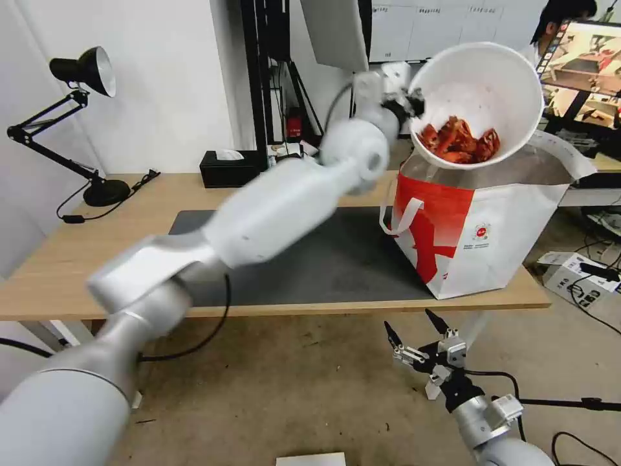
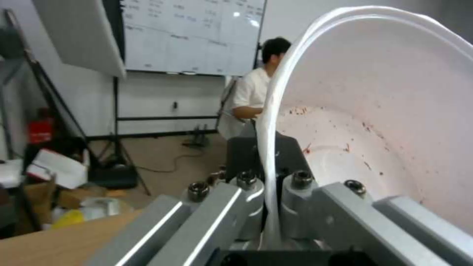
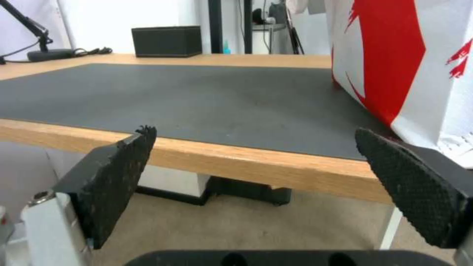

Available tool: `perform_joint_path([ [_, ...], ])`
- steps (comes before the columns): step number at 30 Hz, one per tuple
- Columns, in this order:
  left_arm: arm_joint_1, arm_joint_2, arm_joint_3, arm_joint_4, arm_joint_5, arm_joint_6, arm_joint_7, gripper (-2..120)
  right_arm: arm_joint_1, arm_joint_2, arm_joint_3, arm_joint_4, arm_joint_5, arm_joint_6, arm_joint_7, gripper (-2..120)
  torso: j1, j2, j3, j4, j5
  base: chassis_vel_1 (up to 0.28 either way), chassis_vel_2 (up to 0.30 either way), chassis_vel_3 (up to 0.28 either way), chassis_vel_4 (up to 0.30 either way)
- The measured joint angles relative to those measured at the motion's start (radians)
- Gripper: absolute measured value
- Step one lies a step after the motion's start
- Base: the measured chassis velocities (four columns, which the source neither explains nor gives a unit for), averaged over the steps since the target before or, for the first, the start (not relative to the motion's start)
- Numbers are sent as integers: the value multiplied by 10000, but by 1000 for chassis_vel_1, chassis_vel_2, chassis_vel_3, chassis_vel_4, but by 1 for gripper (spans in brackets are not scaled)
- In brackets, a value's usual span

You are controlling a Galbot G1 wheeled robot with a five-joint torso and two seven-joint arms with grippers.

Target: Pick up the trash from the table and place it into the takeout bag.

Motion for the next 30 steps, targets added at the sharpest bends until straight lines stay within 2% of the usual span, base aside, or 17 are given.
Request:
perform_joint_path([
  [10,308,-207,283,605,1772,-513,-110,0,0,0,0,-1,0,0,0,100,0,0,0,1,-2,0,0,0,0],
  [16,462,116,495,169,2017,-520,526,0,0,0,0,0,0,0,0,100,0,0,0,0,-3,0,0,0,0],
  [19,461,481,740,-208,2203,-537,1320,0,0,0,0,0,0,0,0,100,0,0,0,1,-3,0,0,0,0],
  [20,461,481,740,-208,2203,-537,1320,0,0,0,0,0,0,0,0,100,0,0,0,1,-3,0,0,0,0],
  [23,404,654,929,-309,2429,-326,1905,0,0,0,0,-1,0,0,0,100,0,0,0,1,-3,0,0,0,0],
  [28,385,617,985,-248,2469,-55,2197,0,0,0,0,-1,0,0,0,100,0,0,0,0,-4,0,0,0,0],
  [30,384,593,995,-210,2403,26,2507,0,0,0,0,-1,0,0,0,100,0,0,0,-2,-3,0,0,0,0],
])
